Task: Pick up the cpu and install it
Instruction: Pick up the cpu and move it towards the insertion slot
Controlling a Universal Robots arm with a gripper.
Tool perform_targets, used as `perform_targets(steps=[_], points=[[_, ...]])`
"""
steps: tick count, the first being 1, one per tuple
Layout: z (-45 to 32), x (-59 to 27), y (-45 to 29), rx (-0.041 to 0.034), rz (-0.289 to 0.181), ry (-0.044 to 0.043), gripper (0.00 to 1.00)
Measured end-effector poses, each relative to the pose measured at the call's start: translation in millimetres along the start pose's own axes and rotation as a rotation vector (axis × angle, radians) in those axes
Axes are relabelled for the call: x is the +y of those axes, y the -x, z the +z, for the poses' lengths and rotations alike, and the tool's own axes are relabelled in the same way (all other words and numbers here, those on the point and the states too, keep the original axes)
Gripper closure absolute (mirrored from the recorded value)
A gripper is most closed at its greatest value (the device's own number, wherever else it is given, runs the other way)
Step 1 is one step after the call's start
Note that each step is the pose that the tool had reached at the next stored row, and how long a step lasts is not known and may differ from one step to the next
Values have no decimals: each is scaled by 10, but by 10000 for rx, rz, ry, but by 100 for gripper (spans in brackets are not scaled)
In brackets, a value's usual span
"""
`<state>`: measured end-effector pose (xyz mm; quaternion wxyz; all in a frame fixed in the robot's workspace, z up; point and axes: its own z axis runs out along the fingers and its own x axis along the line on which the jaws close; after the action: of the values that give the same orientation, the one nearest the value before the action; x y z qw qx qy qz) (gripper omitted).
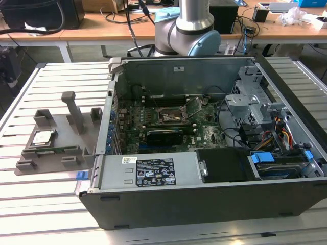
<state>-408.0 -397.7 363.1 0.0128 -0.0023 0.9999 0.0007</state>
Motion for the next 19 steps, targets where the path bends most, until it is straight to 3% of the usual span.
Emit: perform_targets(steps=[19], points=[[124,0,-3,0,-1,0,40]])
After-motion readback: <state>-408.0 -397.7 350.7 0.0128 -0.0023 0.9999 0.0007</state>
